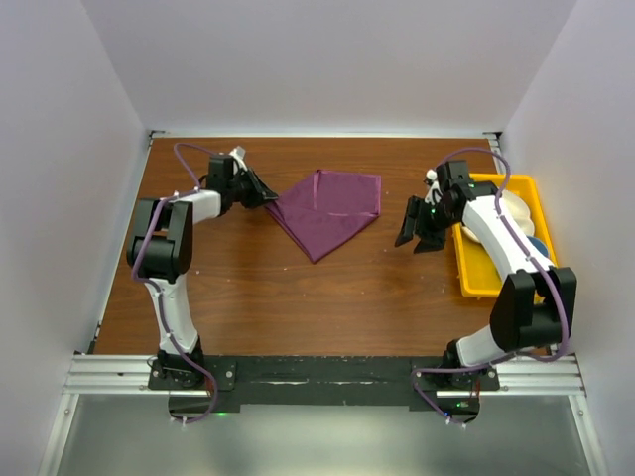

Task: Fold the napkin, place the utensils inside, and roll it up
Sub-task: Fold the napkin

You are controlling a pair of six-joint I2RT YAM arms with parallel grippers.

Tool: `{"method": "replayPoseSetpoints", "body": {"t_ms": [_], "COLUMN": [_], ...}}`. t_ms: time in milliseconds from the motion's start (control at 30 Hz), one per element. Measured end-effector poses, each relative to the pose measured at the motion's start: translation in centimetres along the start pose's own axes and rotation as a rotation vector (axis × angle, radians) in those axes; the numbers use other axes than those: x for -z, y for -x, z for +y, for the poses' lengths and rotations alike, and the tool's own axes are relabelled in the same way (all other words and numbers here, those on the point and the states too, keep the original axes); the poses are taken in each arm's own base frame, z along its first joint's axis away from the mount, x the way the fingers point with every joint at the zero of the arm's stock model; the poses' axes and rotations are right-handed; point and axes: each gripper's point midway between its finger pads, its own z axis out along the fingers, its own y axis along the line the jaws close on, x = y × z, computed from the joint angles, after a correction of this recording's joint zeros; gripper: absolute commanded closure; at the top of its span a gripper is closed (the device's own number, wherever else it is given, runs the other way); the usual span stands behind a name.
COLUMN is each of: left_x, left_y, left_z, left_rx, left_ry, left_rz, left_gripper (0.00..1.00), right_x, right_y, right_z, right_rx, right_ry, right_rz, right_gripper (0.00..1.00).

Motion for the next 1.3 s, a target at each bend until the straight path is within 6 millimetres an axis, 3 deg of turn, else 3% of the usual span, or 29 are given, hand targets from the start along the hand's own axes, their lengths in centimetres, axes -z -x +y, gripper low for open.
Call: {"method": "replayPoseSetpoints", "body": {"t_ms": [33,233,367,467,600,667,733,933,1033,1300], "left_x": [0.0,0.8,3.1,4.3,3.8,3.1,2.1,-1.0,-1.0,-0.5], "left_y": [0.2,1.4,1.9,2.2,0.5,-0.9,-2.0,-4.6,-5.4,-5.1], "left_z": [0.1,0.9,0.1,-2.9,-7.3,-7.7,-7.2,-2.7,-1.1,0.1], "left_rx": [-0.005,-0.035,-0.078,-0.146,-0.233,-0.247,-0.252,-0.227,-0.231,-0.276], "left_ry": [0.011,0.122,0.185,0.146,0.025,-0.004,-0.012,0.054,0.105,0.152], "left_rz": [-0.002,-0.015,-0.036,-0.067,-0.05,-0.012,0.026,0.132,0.165,0.171], "left_gripper": [0.67,0.47,0.54,0.69,0.69,0.69,0.69,0.76,0.77,0.77], "right_x": [-0.4,-3.4,-5.0,-6.4,-8.8,-10.1,-11.1,-12.7,-13.1,-14.6], "right_y": [0.4,3.4,5.8,7.6,9.1,9.6,9.9,10.8,11.0,11.5], "right_z": [0.4,3.6,5.3,6.3,6.9,7.0,7.1,8.1,8.2,7.8], "right_rx": [0.009,0.06,0.059,0.037,0.008,0.003,-0.006,-0.011,-0.013,-0.01], "right_ry": [0.008,0.069,0.11,0.147,0.171,0.169,0.174,0.205,0.208,0.199], "right_rz": [-0.001,-0.004,-0.021,-0.044,-0.031,-0.021,-0.008,0.007,0.006,0.005], "right_gripper": [0.42,0.41,0.41,0.44,0.46,0.5,0.53,0.62,0.62,0.63]}}
